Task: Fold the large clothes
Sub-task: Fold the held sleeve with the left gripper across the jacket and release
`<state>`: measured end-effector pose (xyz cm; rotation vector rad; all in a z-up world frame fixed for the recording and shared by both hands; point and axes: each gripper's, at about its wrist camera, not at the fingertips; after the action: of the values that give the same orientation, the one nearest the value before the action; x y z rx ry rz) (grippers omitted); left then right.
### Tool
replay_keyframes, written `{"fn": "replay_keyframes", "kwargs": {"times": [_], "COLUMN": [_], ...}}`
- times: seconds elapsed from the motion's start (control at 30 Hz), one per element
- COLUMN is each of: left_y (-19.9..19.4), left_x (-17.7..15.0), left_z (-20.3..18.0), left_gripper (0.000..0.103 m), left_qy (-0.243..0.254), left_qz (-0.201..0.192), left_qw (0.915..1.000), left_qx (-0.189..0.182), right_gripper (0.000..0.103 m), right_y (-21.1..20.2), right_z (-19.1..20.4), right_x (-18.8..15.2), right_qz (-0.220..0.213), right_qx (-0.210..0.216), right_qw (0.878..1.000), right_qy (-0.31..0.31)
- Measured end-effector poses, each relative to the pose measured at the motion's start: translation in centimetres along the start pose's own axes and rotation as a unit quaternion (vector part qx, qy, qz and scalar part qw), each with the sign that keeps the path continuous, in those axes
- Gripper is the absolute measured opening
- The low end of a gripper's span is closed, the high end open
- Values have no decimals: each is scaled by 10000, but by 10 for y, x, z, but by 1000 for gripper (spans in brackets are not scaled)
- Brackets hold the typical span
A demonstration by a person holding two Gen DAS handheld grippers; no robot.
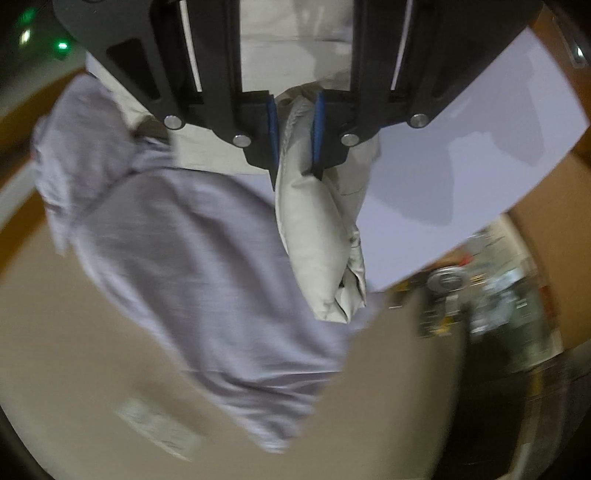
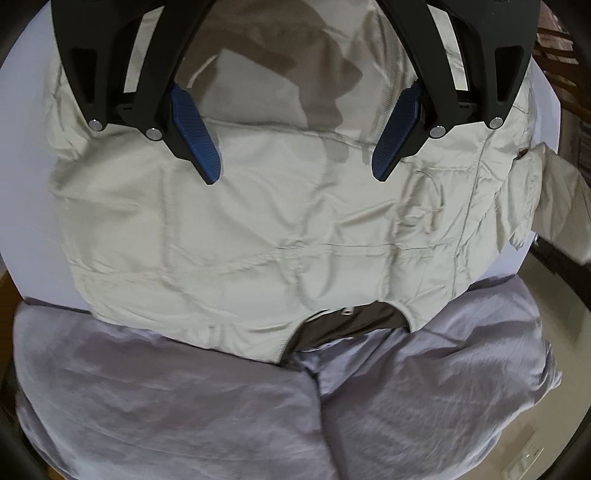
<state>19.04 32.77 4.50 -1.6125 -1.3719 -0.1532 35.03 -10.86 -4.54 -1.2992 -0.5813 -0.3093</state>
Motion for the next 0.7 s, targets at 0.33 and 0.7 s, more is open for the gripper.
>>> {"fn": "replay_keyframes", "kwargs": {"times": [0.33, 0.7], "left_y": [52, 112], "left_x": [-33, -95], "left_z": [-151, -228], "left_gripper": [15, 15], "left_qy": [961, 1600], "left_qz": [594, 1542], "left_qw": [9845, 9591], "left_qx": [-1342, -1756], "right_gripper": [86, 86], "right_y": [-22, -30], "right_z": [-52, -84], "right_x": [-19, -32], "right_qz": [-88, -78], "right_qx": [-286, -508], "right_qw": [9985, 9954], "right_qy": [459, 814]}}
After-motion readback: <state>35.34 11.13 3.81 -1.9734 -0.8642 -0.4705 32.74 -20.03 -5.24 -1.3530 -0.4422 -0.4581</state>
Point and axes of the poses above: each gripper's, at about its wrist camera, not at the fingertips, and y roughly the way its jaws point, z to its left, x to its top, and after that the axes turned 6 degrees about -x, right-handed
